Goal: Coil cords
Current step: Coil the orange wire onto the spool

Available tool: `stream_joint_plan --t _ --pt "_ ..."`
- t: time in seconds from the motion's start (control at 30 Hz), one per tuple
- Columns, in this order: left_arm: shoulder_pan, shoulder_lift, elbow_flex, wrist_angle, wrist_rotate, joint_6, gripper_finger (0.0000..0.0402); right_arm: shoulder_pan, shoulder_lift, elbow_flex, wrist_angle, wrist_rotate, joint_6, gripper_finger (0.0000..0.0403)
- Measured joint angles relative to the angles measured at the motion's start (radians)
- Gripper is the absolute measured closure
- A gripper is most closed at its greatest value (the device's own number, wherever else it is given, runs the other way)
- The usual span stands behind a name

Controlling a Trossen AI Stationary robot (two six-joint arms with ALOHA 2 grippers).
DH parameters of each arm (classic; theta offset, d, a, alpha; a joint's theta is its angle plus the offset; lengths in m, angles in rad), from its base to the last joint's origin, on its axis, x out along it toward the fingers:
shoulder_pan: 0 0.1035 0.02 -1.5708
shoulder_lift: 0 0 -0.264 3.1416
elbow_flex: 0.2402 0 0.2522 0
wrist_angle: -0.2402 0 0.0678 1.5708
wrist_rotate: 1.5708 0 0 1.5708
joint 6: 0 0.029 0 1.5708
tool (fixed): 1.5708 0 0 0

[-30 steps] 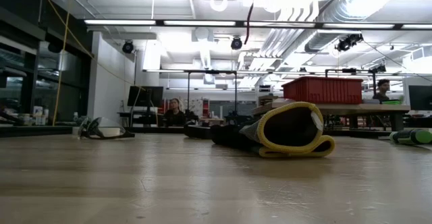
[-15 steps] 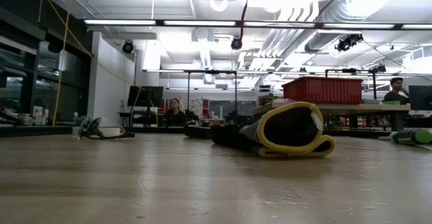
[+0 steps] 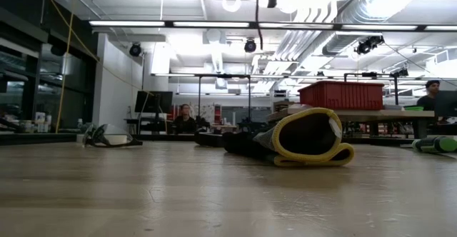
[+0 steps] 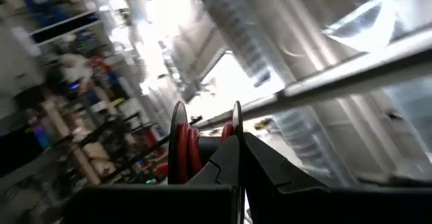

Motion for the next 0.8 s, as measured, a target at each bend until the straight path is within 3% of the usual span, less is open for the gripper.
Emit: stream_joint_plan --t 0.23,0.47,0.63,0.8 --pt "0.049 -0.001 0.001 0.188 0.158 0.030 0.0401 -0.006 0.000 0.000 0.004 0.001 -0.057 0.0231" --pt "0.056 -0.004 0.001 0.243 0.299 -0.002 0.0401 -0.036 0.000 0.005 0.034 0.002 -0.085 0.0233" --pt "0.042 -0.014 0.001 0.272 0.300 -0.030 0.0401 -0.057 -0.001 0.098 0.014 -0.045 -0.109 0.0233" --pt "0.028 -0.018 0.001 0.262 0.306 0.001 0.0401 -0.067 -0.002 0.254 -0.144 -0.140 -0.139 0.0233"
